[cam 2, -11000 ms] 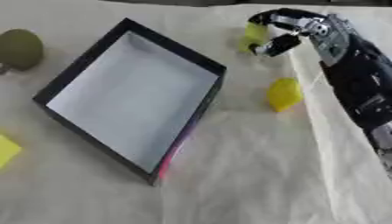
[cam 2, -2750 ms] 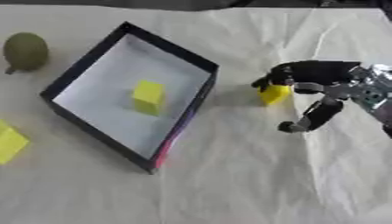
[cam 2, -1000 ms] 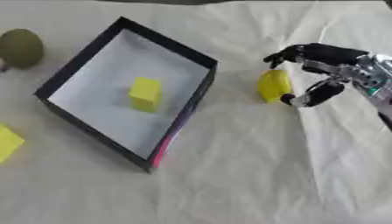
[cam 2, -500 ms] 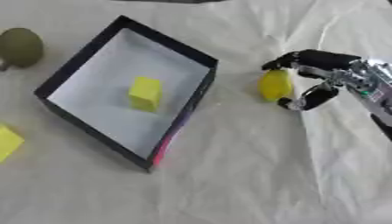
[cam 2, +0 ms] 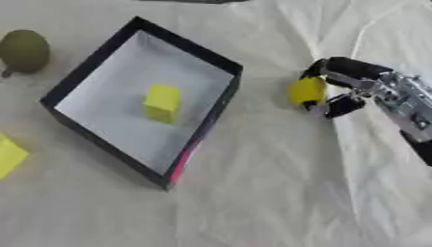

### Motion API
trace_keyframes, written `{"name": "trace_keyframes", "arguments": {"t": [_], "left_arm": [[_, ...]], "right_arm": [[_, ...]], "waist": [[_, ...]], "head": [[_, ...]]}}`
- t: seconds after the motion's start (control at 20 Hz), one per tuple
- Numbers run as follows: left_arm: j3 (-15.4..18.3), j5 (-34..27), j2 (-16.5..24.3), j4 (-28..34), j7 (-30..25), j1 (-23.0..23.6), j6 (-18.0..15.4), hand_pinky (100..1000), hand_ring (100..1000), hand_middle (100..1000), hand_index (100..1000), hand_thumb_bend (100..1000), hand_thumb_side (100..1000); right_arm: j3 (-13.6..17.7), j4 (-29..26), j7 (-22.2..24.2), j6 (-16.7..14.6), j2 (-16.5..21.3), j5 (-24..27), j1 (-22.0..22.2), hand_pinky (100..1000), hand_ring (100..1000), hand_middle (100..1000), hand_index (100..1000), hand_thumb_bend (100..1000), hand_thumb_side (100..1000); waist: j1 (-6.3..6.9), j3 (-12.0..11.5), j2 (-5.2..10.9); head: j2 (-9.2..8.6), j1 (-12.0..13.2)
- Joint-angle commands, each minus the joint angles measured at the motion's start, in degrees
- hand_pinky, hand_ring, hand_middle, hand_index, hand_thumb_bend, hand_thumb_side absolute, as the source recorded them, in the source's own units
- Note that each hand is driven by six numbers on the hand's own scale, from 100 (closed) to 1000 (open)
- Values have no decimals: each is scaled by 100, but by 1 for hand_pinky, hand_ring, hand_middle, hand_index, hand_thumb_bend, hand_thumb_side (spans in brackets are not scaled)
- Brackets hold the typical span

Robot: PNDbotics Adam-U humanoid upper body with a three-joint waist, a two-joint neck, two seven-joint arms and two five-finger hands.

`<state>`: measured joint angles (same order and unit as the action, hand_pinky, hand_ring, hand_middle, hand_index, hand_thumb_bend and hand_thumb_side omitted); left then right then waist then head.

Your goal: Pick up objects on the table and place them in the box.

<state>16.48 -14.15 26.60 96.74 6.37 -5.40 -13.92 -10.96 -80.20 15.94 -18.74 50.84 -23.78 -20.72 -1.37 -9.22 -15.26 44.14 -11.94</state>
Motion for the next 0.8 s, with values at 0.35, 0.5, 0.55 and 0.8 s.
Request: {"name": "trace_keyframes", "arguments": {"t": [0.35, 0.5, 0.55, 0.8], "left_arm": [[56, 15, 161, 77, -9, 15, -15, 826, 771, 708, 821, 100, 685], [52, 21, 189, 84, -13, 21, -11, 826, 771, 708, 821, 100, 682], [46, 22, 201, 86, -18, 21, -9, 826, 771, 708, 821, 100, 681], [9, 15, 258, 79, -49, 20, -8, 826, 772, 708, 821, 100, 678]], "right_arm": [[277, -1078, -225, 223, 705, 816, 21, 885, 590, 415, 618, 100, 201], [289, -1545, -111, 217, 1104, 1025, -108, 868, 580, 431, 626, 100, 237], [270, -1695, -63, 219, 1229, 1086, -179, 863, 583, 437, 628, 100, 255], [-23, -2284, 215, 147, 1649, 1267, -714, 847, 595, 456, 634, 100, 321]], "waist": [[15, 38, 59], [-7, 48, 106], [-12, 46, 123], [-35, 18, 184]], "head": [[-9, 36], [-3, 21], [-3, 9], [-2, -75]]}}
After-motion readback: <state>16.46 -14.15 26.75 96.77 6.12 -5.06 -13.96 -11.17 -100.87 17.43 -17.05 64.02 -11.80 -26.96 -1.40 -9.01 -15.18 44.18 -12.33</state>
